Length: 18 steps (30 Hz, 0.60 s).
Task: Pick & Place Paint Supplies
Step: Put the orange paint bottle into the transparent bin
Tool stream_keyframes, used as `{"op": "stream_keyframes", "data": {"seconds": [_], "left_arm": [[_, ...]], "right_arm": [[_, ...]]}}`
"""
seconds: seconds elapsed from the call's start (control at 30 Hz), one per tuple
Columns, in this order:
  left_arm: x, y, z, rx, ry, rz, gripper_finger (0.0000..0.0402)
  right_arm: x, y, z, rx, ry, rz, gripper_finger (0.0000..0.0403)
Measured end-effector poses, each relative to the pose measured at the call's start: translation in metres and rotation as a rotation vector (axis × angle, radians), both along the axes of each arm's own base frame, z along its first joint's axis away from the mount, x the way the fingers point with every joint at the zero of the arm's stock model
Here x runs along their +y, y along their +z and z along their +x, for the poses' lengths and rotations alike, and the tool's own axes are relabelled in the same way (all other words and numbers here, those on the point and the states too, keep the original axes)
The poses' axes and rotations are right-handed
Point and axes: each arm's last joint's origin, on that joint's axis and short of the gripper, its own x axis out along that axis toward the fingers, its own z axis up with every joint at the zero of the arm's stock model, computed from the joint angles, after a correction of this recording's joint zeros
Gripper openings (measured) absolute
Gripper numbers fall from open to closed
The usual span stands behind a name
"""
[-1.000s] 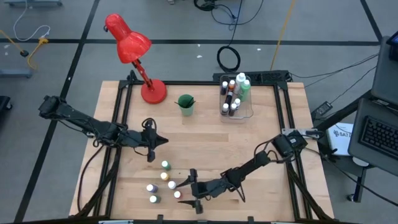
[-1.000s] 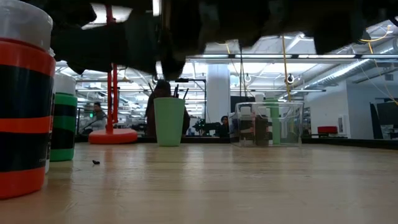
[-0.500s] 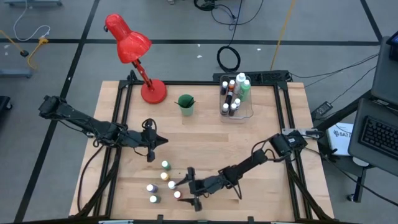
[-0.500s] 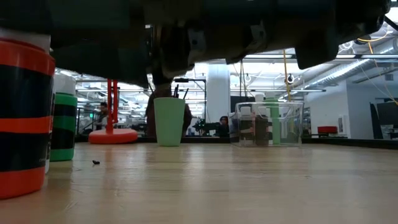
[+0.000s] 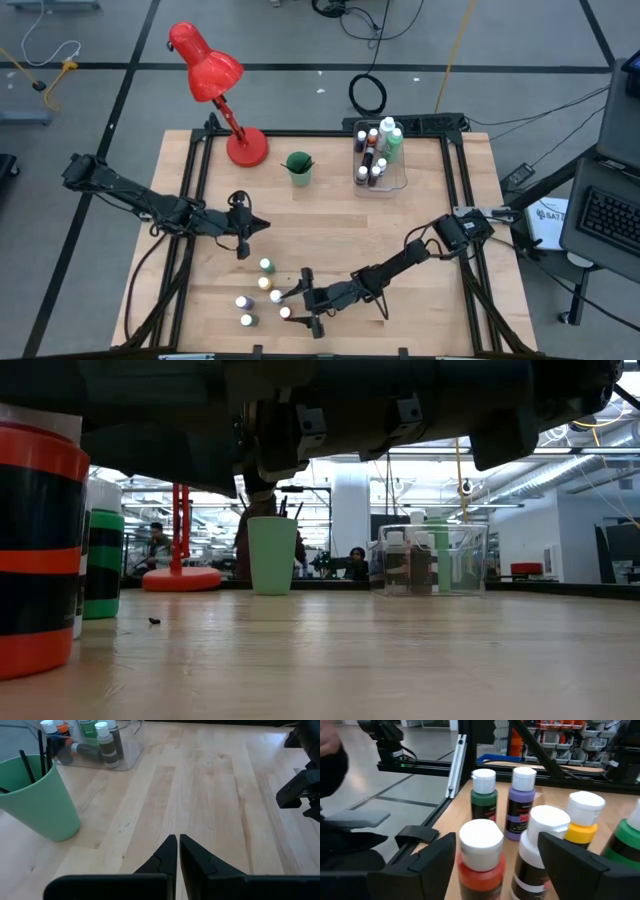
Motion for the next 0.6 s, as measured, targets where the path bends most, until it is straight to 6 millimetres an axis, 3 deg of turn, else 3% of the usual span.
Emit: {"op": "stream_keyframes", "data": {"seconds": [0.6], "left_arm": [[0.0001, -0.0002, -0.0001, 0.003, -0.003, 0.006, 0.0024]], "right_arm": [[0.0014, 0.0049, 0.0003, -0.059, 0.047, -0.028, 0.0104]]}}
